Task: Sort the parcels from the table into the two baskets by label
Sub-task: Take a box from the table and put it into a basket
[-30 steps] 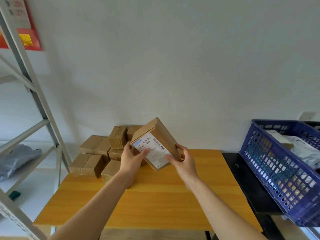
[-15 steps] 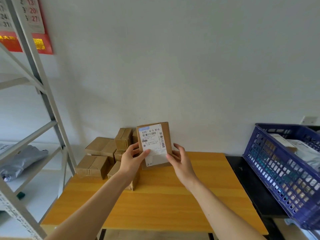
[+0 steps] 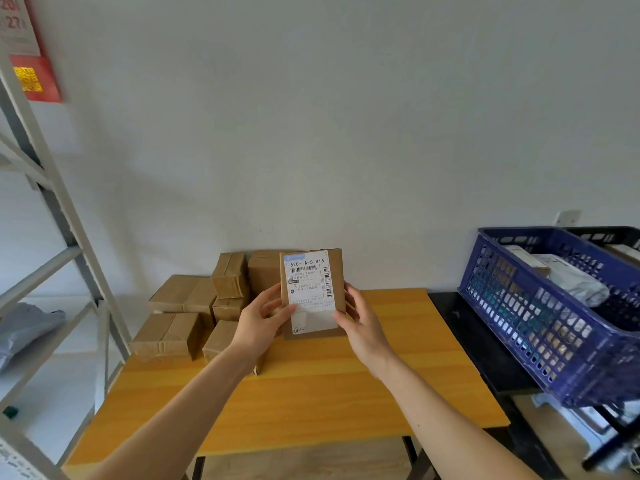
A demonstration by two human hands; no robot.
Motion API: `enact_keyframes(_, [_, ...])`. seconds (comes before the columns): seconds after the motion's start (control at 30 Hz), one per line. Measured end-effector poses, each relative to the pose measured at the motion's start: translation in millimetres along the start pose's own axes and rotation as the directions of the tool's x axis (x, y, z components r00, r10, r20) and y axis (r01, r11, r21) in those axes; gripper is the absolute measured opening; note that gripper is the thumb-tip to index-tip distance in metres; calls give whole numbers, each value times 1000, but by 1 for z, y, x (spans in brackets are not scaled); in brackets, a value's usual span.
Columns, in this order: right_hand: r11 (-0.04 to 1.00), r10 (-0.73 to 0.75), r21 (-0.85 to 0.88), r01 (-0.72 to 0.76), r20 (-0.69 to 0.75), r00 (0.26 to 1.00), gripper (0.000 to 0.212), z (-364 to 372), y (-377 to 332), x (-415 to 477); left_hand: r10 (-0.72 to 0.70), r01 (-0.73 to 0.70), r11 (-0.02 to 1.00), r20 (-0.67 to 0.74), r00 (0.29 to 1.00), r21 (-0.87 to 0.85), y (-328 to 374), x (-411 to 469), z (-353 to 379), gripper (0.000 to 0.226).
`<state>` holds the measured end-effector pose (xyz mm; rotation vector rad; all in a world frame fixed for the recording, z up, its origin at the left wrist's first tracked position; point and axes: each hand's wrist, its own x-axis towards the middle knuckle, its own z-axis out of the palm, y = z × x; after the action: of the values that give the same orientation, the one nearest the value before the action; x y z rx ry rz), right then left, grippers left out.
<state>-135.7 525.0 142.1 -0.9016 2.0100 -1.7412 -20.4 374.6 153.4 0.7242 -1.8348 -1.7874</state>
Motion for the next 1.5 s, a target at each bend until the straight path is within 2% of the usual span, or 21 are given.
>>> enact_keyframes(0.33, [992, 114, -39, -121, -149, 982, 58, -23, 13, -40, -26, 17, 999, 211, 977, 42, -18, 0, 27, 54])
enact_keyframes(0.57, [977, 190, -37, -210, -295, 936, 59, -67, 21, -77, -72, 41, 996, 401, 913, 85, -26, -4, 83, 64])
enact_keyframes(0.73, [973, 194, -31, -228, -418, 887, 57, -113, 21, -99, -43, -24, 992, 520, 853, 122, -23, -14, 138, 68])
enact_keyframes(1.17, [967, 199, -21, -253, -556, 807, 51, -290, 48, -167, -59, -28, 992, 648, 759, 123, -13, -64, 332, 64])
enact_keyframes(1.5, [972, 187, -3, -235, -597, 780, 54, -446, 71, -207, -74, -16, 991, 657, 750, 130, 8, -105, 491, 60])
